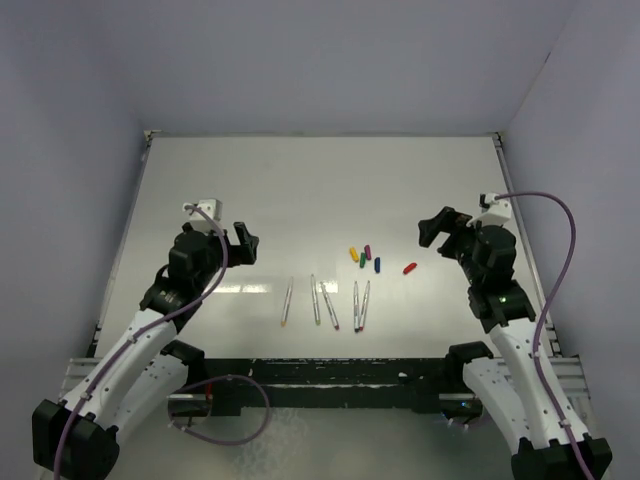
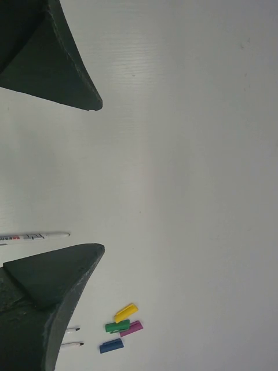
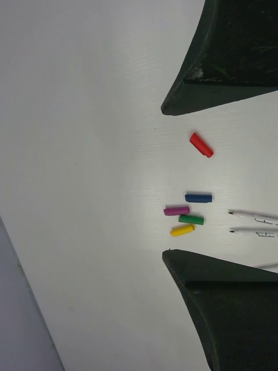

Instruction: Insert the pens into the pen caps

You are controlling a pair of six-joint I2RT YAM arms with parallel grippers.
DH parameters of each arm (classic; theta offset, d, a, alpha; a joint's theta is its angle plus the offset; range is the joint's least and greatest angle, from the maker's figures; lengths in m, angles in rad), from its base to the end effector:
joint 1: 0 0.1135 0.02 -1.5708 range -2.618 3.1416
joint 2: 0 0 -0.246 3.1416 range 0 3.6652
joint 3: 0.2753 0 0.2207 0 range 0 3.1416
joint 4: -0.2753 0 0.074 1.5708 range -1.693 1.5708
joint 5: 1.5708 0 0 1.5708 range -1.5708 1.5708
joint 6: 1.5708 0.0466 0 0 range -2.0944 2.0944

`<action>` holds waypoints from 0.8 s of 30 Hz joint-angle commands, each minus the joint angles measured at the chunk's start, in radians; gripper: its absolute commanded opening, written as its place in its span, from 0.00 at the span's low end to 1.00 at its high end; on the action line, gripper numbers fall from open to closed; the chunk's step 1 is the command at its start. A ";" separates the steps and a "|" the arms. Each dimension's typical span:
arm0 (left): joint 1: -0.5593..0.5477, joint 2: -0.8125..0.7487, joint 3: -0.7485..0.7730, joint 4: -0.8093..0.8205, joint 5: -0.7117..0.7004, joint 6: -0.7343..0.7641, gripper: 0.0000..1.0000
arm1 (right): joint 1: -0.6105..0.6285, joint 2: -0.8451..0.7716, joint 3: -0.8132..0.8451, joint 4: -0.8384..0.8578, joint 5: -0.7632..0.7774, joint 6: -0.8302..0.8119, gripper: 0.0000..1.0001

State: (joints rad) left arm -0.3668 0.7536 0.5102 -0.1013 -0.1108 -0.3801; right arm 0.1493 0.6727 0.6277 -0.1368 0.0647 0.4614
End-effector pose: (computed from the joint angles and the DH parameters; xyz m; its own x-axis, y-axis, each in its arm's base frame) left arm 0.1647 -0.0577 0.2482 -0.3891 -0.2455 -0.8879 0.1238 0.9412 -0.3145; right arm 0.1596 0.0210 0.2954 -0.1982 0.4195 -0.8859 0.0030 0.9041 0.4274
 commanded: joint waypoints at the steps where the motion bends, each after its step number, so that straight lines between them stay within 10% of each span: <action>1: 0.001 -0.012 0.014 -0.001 -0.018 -0.010 0.99 | -0.002 -0.012 0.006 0.025 0.045 0.027 1.00; 24: 0.000 0.058 0.062 -0.020 0.046 -0.013 0.99 | -0.002 -0.115 0.016 0.071 0.256 -0.018 1.00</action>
State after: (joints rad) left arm -0.3668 0.8463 0.5739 -0.1570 -0.1001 -0.4011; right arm 0.1493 0.6014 0.6514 -0.1516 0.2222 0.4805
